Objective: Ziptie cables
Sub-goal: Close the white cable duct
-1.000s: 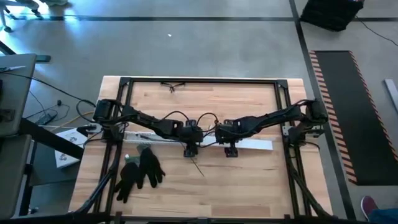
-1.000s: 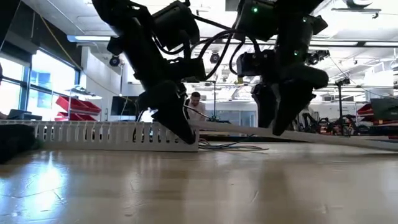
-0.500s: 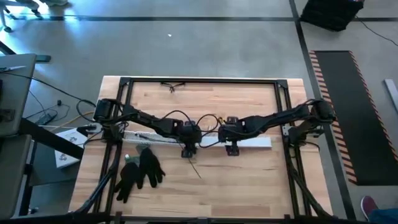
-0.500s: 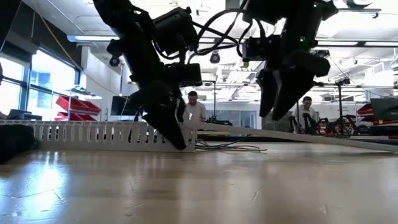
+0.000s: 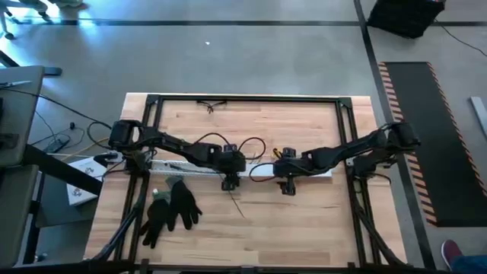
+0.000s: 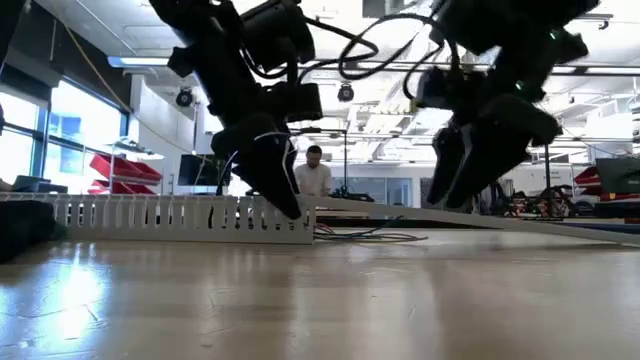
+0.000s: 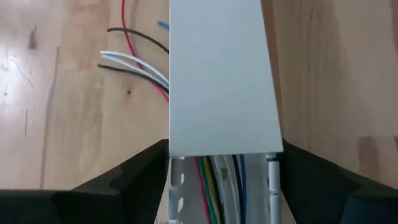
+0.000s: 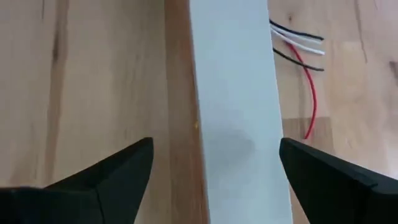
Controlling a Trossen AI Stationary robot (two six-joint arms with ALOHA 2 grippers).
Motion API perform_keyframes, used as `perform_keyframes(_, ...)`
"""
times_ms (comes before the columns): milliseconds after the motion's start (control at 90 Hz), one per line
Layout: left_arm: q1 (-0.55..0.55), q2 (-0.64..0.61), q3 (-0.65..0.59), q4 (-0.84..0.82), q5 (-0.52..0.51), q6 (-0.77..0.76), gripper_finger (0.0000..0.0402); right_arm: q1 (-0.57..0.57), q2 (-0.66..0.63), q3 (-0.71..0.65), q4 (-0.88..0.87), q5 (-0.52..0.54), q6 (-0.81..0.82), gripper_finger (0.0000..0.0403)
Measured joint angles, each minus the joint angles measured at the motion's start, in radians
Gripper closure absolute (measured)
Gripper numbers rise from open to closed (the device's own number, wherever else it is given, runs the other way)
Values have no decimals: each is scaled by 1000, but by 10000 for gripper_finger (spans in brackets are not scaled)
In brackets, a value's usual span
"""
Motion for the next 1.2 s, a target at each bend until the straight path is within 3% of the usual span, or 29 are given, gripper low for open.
perform_keyframes(233, -1, 0, 77, -147, -1, -15, 139, 0, -56, -111, 80, 57, 28, 69)
perform_keyframes(467, -10, -15, 99, -239, -1, -19, 139, -5, -69, -126, 77, 78, 26, 69)
perform_keyframes(1200, -10, -14, 79, -120, 8, -53, 139, -46, -69, -57, 33, 76, -20, 69)
